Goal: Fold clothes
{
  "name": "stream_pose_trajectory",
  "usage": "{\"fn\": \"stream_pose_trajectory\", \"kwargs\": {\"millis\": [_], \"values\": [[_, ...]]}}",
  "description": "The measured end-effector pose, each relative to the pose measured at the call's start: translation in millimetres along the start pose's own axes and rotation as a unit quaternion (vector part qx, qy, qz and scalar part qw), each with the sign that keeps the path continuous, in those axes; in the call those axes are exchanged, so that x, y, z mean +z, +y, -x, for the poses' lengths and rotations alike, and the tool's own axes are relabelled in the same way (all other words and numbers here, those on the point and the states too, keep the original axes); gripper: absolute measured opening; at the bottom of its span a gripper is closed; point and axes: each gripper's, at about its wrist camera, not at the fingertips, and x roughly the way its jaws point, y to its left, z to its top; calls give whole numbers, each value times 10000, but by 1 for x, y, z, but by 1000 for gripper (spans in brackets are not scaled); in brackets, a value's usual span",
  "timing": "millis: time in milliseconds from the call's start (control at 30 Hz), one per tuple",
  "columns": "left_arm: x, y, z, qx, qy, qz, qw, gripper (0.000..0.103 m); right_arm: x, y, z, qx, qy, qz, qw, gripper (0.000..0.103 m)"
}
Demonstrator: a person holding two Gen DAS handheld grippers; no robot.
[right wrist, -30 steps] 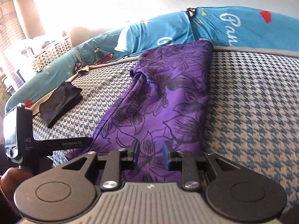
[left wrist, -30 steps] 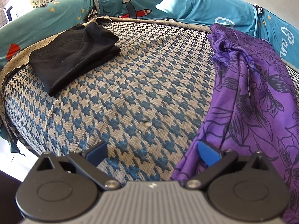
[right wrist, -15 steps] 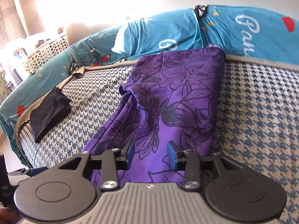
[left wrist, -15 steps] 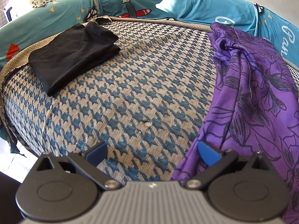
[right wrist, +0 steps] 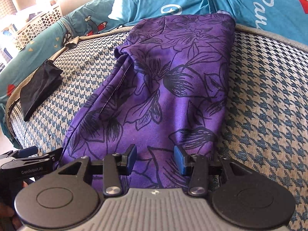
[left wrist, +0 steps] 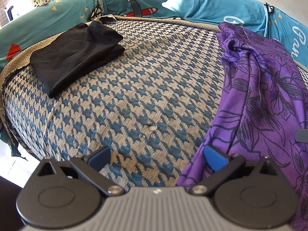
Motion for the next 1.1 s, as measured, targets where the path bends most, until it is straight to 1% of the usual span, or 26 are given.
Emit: {"fn": "stream_pose_trajectory", "kwargs": {"millis": [200, 333, 567, 700, 800, 933, 1033, 1100], "values": [[-1, 0, 0, -15, -19, -9, 10000, 103, 1, -1, 0, 29, 9, -6, 10000, 43], [-1, -1, 1, -14, -41, -19, 10000, 103, -1, 3, -1, -17, 0, 215, 9998, 44], [-2, 1, 4, -15, 10, 36, 10000, 103, -9, 4, 4, -46, -22, 413, 9991, 44], [-3, 2, 5, 5, 71, 133, 9999, 103, -14, 2, 11, -22, -36, 384, 9993, 46], [-5, 3, 7, -2, 66, 190, 9998, 103, -15, -2, 16, 45, -81, 290, 9995, 46], [-6, 4, 13, 33, -1, 174, 9998, 103, -11, -15, 26, 59, -295, -123, 9995, 46], [-3, 3, 21, 67, -119, 113, 9998, 103, -6, -24, 32, 30, -495, -358, 9981, 47], [2, 1, 27, 1, -240, 66, 9997, 103, -2, -30, 36, 33, -613, -479, 9970, 47]]}}
